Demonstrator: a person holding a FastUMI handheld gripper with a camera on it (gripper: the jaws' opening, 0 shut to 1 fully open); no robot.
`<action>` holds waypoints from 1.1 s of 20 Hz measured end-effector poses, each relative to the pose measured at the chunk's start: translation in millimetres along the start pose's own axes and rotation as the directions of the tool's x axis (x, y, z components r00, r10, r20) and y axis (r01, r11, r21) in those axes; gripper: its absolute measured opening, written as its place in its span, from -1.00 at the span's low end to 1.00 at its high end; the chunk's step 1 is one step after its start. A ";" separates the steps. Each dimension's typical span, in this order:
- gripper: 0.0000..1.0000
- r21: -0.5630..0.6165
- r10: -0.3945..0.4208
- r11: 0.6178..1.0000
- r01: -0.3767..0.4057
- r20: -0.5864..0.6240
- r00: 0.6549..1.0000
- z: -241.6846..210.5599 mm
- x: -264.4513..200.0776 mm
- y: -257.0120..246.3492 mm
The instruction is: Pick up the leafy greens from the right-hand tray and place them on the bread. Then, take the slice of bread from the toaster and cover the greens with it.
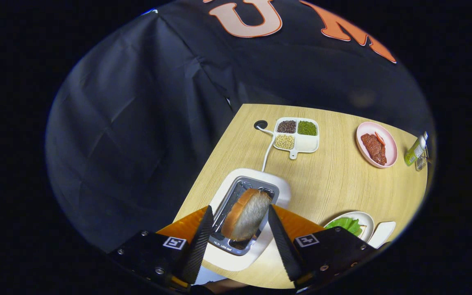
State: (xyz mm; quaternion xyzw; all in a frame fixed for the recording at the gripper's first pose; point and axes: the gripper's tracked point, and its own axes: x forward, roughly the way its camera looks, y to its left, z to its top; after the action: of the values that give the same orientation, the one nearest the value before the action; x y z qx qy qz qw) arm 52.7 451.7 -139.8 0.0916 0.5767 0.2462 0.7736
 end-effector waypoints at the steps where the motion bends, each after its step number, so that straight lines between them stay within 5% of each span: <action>1: 0.53 0.013 -0.008 1.000 0.008 -0.012 1.000 0.5 5.3 -0.7; 15: -0.71 0.034 0.004 0.999 -0.002 -0.044 0.999 -10.7 7.6 -14.9; 22: -0.81 0.066 0.087 0.994 -0.090 0.047 0.995 -1.8 -31.7 -17.2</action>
State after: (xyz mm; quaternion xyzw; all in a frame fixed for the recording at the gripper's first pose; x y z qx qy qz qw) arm 48.9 421.2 -120.9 0.1484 0.5630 0.2584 0.7709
